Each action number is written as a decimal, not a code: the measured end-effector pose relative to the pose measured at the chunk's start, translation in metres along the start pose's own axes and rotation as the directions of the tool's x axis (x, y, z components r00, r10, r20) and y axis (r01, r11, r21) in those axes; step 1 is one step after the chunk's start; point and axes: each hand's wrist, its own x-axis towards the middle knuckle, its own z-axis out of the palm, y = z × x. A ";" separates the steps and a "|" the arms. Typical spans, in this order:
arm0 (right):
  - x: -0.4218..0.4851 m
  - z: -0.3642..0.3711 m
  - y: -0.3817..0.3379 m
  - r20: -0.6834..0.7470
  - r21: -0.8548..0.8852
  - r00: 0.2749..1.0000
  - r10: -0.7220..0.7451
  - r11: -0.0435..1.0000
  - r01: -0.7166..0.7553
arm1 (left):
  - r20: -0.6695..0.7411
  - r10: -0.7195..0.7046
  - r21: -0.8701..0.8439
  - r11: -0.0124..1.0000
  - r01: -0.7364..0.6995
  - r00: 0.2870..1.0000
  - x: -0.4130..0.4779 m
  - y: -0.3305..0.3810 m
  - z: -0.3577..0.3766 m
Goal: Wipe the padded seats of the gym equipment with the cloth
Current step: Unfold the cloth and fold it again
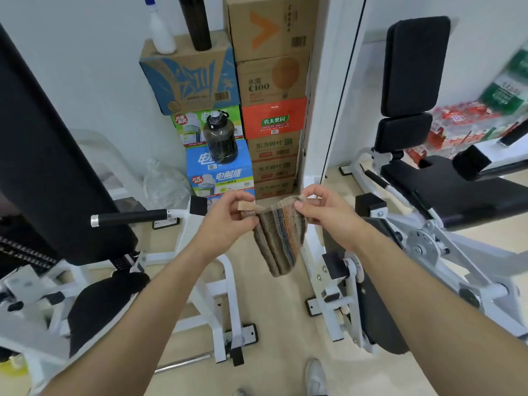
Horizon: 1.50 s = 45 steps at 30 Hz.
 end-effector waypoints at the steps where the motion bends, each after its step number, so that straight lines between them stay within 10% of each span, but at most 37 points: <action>1: -0.001 -0.010 -0.004 0.001 -0.022 1.000 -0.001 1.000 0.001 | 0.043 -0.015 0.056 0.998 0.013 0.999 0.003 0.010 0.006; 4: -0.004 -0.037 -0.027 0.078 0.029 0.996 -0.039 0.999 0.037 | 0.198 -0.026 0.172 0.985 -0.008 0.980 0.005 0.050 0.023; 8: 0.000 -0.073 -0.061 0.245 0.206 0.955 -0.169 0.971 0.119 | 0.278 0.077 -0.201 0.979 -0.021 0.958 0.017 0.098 0.040; 13: 0.001 -0.085 -0.017 0.525 0.297 0.851 0.020 0.932 -0.206 | 0.232 -0.034 -0.441 0.887 0.136 0.972 0.048 0.101 0.069; 20: -0.001 -0.091 0.030 0.145 0.090 0.962 0.230 0.966 -0.244 | -0.133 -0.442 -0.411 0.839 0.356 0.887 0.076 0.010 0.101; 24: 0.001 -0.087 0.039 0.070 0.066 0.955 0.289 0.954 -0.294 | 0.041 -0.656 -0.363 0.693 0.623 0.754 0.046 -0.033 0.133; 26: -0.001 -0.088 0.043 0.058 0.106 0.939 0.339 0.933 -0.343 | 0.160 -0.663 -0.363 0.650 0.668 0.732 0.035 -0.048 0.146; 31: 0.001 -0.093 0.072 0.074 0.186 0.885 0.459 0.866 -0.465 | -0.057 -0.553 -0.442 0.760 0.475 0.831 0.026 -0.069 0.160; 36: 0.005 -0.093 0.107 -0.028 0.239 0.858 0.513 0.837 -0.493 | 0.018 -0.365 -0.188 0.913 0.362 0.931 0.028 -0.085 0.159; 41: -0.013 -0.095 0.137 -0.169 -0.264 0.892 0.420 0.852 -0.452 | 0.027 -0.263 0.350 0.906 0.237 0.964 0.026 -0.112 0.173; 45: -0.024 -0.096 0.152 -0.187 -0.671 0.886 0.425 0.603 -0.430 | 0.065 -0.309 0.604 0.769 0.209 0.949 0.027 -0.130 0.187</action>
